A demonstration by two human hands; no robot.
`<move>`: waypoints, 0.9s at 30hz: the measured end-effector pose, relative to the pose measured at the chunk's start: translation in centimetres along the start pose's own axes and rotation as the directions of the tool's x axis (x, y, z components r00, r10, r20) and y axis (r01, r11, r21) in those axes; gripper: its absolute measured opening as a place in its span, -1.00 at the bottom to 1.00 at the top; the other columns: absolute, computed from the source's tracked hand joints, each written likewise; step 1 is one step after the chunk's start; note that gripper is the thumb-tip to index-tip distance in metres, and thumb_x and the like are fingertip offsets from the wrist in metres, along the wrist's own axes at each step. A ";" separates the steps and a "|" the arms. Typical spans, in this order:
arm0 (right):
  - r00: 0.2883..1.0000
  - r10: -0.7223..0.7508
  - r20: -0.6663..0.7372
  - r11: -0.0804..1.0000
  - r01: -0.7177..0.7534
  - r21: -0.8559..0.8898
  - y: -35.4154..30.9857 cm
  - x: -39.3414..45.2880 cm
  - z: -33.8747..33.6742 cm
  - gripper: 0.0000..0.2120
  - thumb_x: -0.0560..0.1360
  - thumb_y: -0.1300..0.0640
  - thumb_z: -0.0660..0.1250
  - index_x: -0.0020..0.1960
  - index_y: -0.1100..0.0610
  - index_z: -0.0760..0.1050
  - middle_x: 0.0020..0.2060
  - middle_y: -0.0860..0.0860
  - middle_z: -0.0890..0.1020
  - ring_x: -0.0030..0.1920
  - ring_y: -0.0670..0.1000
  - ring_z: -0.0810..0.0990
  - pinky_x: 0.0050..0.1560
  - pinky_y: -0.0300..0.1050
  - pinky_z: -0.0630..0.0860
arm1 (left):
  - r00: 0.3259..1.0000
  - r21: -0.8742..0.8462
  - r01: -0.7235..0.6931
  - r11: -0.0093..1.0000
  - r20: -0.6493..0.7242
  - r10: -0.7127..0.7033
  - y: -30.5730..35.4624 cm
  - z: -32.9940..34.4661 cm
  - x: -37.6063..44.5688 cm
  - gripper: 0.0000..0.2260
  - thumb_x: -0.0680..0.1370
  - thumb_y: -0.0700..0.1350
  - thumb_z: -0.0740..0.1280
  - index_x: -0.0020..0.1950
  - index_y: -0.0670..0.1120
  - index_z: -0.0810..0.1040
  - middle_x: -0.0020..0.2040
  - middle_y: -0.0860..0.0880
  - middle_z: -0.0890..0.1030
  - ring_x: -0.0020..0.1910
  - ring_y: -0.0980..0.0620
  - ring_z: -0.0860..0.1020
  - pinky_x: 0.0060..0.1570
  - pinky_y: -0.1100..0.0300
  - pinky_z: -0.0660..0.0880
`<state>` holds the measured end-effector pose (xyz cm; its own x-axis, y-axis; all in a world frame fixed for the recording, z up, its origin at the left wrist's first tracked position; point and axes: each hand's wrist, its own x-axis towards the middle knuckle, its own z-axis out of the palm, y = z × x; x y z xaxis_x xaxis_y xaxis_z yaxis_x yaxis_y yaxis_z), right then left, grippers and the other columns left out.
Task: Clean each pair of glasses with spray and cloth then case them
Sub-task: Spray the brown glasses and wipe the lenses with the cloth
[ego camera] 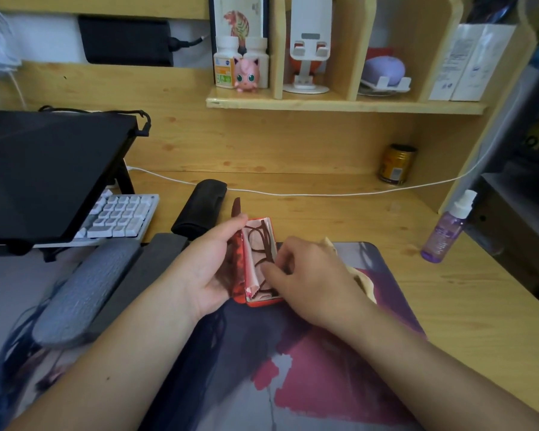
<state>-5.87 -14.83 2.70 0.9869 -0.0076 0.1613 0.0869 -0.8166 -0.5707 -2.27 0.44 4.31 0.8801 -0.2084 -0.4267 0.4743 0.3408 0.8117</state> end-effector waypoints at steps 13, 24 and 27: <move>0.978 0.203 0.038 0.956 -0.207 0.209 0.6 1.8 -3.1 -0.71 0.52 0.07 0.35 -0.30 0.23 0.50 -0.44 0.04 0.52 -0.41 0.02 0.49 -0.41 -0.18 0.44 | 0.986 0.383 -0.106 0.918 -0.081 0.148 1.2 -0.7 0.1 -0.71 0.54 0.12 0.43 0.07 -0.08 0.70 -0.03 -0.13 0.74 -0.06 -0.14 0.70 0.02 -0.01 0.60; 0.981 -0.138 -0.136 0.990 0.131 -0.058 5.7 3.1 -5.2 -0.75 0.60 0.02 0.33 -0.21 0.11 0.53 -0.38 -0.03 0.57 -0.31 -0.04 0.50 -0.34 -0.19 0.35 | 0.962 0.993 -0.116 -0.025 0.119 0.246 7.0 0.5 4.8 -0.76 0.61 -0.15 0.31 0.25 -0.04 0.64 0.13 -0.09 0.65 -0.01 -0.06 0.58 -0.12 0.22 0.47; 0.955 -0.280 -0.100 0.959 0.272 -0.084 6.1 2.8 -5.9 -0.79 0.58 0.03 0.35 -0.21 0.04 0.52 -0.35 -0.12 0.53 -0.27 -0.12 0.49 -0.31 -0.29 0.32 | 0.874 0.977 -0.212 -0.013 0.196 0.446 6.5 0.4 3.9 -0.66 0.64 -0.11 0.31 0.43 -0.02 0.54 0.34 -0.05 0.61 0.27 -0.05 0.57 0.21 0.19 0.45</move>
<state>-3.34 -23.24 4.44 0.9044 0.1635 0.3942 0.3404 -0.8335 -0.4352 4.22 1.47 8.08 0.9755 -0.2096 0.0669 -0.2161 -0.8557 0.4701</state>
